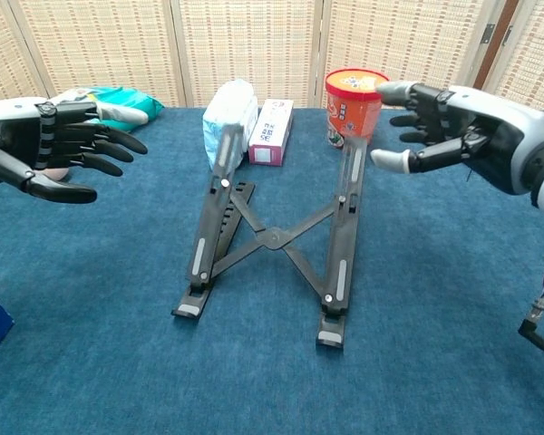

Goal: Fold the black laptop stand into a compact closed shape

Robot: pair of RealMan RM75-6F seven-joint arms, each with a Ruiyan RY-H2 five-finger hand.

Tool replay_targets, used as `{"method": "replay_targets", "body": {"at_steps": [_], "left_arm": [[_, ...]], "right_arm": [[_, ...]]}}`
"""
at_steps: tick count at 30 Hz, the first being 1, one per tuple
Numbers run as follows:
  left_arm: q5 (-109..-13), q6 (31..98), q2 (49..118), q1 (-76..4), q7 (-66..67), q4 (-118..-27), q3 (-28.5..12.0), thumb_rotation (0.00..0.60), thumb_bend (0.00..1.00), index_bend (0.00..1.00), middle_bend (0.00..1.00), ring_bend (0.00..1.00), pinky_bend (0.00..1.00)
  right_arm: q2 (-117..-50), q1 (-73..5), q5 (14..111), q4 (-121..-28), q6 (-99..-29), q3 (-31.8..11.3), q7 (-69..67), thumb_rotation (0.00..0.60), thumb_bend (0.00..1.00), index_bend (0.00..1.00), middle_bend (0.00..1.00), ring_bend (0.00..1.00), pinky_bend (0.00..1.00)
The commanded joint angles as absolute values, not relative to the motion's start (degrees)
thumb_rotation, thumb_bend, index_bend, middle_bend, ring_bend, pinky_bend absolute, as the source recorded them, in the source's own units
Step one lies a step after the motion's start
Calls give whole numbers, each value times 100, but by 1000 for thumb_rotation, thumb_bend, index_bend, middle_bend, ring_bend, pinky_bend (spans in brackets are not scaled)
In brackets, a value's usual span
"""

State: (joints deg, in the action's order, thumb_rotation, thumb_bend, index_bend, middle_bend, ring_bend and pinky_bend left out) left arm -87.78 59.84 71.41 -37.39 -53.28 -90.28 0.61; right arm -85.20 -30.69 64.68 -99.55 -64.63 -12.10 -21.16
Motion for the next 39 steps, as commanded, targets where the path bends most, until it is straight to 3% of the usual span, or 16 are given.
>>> {"method": "replay_targets", "body": {"at_steps": [1, 8, 18, 24, 39], "left_arm": [[-8718, 5827, 7140, -3804, -5016, -8968, 14, 600, 139, 109, 224, 169, 168], [-8432, 5414, 7358, -4069, -3411, -8549, -191, 600, 139, 111, 225, 170, 168], [-7969, 5066, 7775, -4266, -1698, -8131, -359, 600, 139, 111, 222, 170, 168], [-7984, 4994, 8133, -4388, -1222, -7672, -400, 600, 139, 111, 219, 169, 158], [-8354, 4808, 9345, -4780, -1368, -6204, -405, 600, 139, 61, 171, 146, 135]], "right_arm": [[-8442, -2775, 7216, -9877, -7102, -1211, -2055, 600, 176, 0, 0, 0, 10], [-7745, -2786, 8605, -9746, -7116, -614, -1297, 600, 175, 0, 0, 0, 3], [-7259, -3159, 8779, -9514, -6210, -346, 138, 600, 124, 0, 0, 0, 3], [-7425, -3287, 8808, -9145, -5951, -251, 637, 600, 94, 0, 0, 0, 3], [-8360, -3217, 8983, -8341, -6266, -188, 1509, 600, 64, 0, 0, 0, 1]]}}
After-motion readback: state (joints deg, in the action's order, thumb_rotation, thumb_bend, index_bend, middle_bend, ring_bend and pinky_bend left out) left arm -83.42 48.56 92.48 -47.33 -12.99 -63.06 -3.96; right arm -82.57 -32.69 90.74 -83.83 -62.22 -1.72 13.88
